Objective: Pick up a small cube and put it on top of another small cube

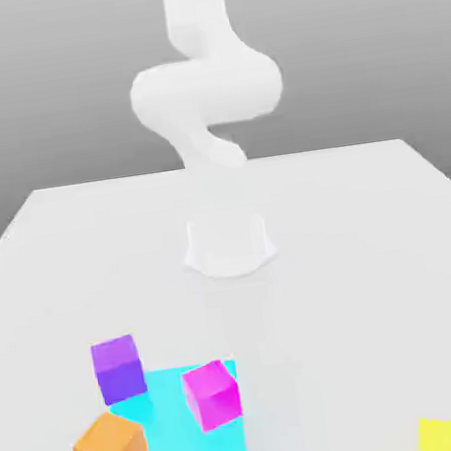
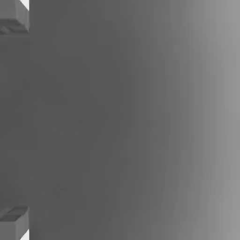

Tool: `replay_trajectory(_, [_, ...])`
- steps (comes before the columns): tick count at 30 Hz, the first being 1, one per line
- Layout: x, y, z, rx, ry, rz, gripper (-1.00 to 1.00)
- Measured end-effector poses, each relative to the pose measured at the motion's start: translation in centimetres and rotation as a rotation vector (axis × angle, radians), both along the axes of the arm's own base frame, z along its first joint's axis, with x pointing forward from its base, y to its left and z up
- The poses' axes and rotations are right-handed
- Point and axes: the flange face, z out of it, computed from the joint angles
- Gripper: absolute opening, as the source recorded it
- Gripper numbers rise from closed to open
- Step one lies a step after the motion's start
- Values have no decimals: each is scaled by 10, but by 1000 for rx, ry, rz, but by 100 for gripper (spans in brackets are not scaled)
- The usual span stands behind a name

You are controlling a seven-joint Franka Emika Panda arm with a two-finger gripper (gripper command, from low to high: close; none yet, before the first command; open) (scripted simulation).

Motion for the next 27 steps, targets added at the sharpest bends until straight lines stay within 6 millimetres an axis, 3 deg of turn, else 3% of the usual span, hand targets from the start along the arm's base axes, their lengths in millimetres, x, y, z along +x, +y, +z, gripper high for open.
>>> replay_trajectory(7, [80,38,-91,-82,162,257,0])
replay_trajectory(14, [132,88,-198,-176,306,506,0])
replay_trajectory(21, [152,146,-316,-289,441,766,0])
replay_trajectory(27, [150,177,-420,-395,554,969,0])
